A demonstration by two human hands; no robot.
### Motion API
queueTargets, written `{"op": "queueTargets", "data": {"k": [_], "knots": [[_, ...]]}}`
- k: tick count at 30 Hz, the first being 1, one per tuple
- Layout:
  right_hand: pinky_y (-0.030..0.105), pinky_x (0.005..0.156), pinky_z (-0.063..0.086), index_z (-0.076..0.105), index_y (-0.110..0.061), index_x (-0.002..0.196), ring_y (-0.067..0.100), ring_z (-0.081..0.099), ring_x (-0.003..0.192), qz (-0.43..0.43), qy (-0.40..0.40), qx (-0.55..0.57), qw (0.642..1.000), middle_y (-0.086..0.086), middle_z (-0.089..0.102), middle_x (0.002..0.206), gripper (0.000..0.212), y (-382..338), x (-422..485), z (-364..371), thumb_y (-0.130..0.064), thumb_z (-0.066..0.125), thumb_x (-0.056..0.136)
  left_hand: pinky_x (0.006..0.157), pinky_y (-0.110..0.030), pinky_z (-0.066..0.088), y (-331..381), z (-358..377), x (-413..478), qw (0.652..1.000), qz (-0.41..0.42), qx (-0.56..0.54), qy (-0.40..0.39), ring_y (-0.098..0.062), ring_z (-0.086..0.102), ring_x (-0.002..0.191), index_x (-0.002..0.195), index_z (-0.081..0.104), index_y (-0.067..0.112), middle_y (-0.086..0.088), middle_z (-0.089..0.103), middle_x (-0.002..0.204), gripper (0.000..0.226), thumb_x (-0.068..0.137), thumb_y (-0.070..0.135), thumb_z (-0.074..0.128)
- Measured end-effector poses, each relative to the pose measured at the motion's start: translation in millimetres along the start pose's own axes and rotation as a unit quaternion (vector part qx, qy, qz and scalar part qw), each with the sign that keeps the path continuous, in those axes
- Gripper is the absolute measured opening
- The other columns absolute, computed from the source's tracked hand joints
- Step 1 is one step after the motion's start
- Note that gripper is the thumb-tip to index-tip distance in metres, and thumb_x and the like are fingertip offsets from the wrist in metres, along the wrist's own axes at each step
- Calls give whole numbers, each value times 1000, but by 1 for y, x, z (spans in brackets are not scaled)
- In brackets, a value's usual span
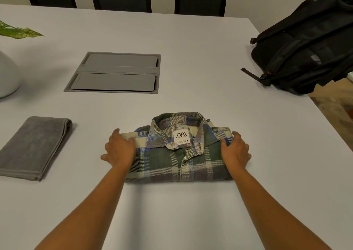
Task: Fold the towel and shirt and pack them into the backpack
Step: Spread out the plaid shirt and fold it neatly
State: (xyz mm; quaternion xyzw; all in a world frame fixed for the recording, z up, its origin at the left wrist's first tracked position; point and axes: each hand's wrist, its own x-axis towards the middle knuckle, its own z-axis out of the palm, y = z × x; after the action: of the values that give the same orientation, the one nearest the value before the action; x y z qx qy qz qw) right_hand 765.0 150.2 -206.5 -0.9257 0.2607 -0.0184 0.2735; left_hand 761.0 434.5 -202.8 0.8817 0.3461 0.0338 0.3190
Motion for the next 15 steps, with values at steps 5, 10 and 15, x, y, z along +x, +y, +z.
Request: {"op": "queueTargets", "data": {"k": [5,10,15], "knots": [[43,89,41,58,-11,114,29,54,104,-46,122,118,984,12,63,111,21,-16,4,-7,-11,51,94,83,-30,46,3,-12,12,970,75,-231,19,-24,56,99,122,52,11,-9,58,116,35,88,3,56],[44,80,45,56,-7,104,30,56,91,-79,195,156,965,12,63,98,12,-25,10,-6,-10,52,93,85,-27,47,17,-11,17,946,138,-285,76,-15,52,97,117,54,9,0,54,110,28,90,1,54],[39,80,40,55,-8,100,32,57,91,-28,156,79,984,13,63,97,8,-12,25,13,-7,50,93,89,-29,43,10,7,36,964,137,-218,66,-24,53,105,116,54,4,-12,57,115,26,90,0,51]]}}
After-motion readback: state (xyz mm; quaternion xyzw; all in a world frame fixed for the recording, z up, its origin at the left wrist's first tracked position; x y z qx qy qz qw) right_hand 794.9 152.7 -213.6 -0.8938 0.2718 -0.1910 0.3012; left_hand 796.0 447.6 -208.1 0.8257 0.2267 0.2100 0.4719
